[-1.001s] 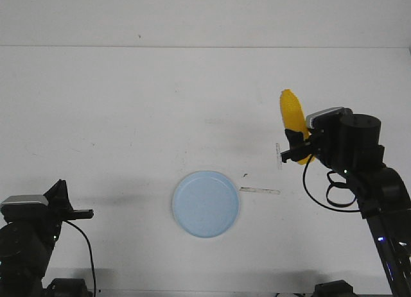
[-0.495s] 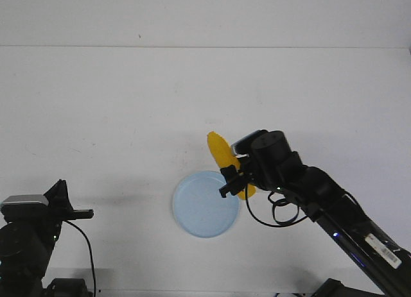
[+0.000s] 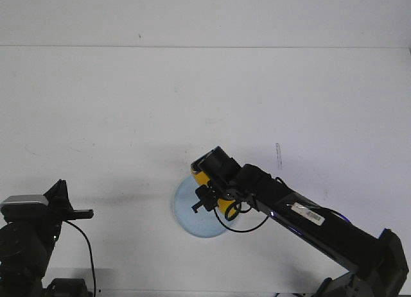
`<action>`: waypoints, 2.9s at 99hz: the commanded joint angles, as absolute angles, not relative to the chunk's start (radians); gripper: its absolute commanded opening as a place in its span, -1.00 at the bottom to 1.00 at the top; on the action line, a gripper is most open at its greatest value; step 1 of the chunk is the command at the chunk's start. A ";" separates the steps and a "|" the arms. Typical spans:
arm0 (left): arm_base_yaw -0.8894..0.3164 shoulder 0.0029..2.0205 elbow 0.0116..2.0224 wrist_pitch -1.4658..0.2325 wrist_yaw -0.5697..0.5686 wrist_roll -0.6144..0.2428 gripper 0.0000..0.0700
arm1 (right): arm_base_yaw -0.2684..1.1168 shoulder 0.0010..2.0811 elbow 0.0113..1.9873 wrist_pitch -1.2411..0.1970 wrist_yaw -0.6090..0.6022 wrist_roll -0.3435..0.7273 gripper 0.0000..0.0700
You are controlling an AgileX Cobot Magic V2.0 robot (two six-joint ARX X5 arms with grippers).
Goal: Place corn on plate with both arms
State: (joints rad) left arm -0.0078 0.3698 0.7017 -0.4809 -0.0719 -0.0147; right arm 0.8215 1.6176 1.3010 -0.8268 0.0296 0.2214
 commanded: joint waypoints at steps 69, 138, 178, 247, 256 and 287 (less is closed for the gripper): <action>-0.009 0.371 0.709 -0.470 -0.070 -0.009 -1.00 | 0.839 1.722 1.293 -0.772 -0.015 0.239 0.46; -0.009 0.371 0.709 -0.470 -0.070 -0.010 -1.00 | 0.489 1.268 1.305 -0.751 0.137 0.083 -1.00; -0.009 0.372 0.709 -0.470 -0.070 -0.012 -1.00 | 0.116 1.071 1.109 -0.742 0.138 -0.043 -1.00; -0.047 0.372 0.709 -0.478 -0.070 -0.012 -1.00 | 0.096 0.315 0.656 -0.640 0.015 -0.051 -1.00; -0.047 0.372 0.709 -0.479 -0.070 -0.012 -1.00 | 0.096 0.213 0.656 -0.616 0.015 -0.052 -1.00; -0.047 0.371 0.709 -0.475 -0.070 -0.012 -1.00 | 0.096 0.071 0.656 -0.569 0.018 -0.052 -1.00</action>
State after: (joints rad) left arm -0.0444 0.3698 0.7017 -0.4862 -0.0719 -0.0151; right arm 0.0956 0.0738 0.6453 -0.5766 0.0185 -0.0460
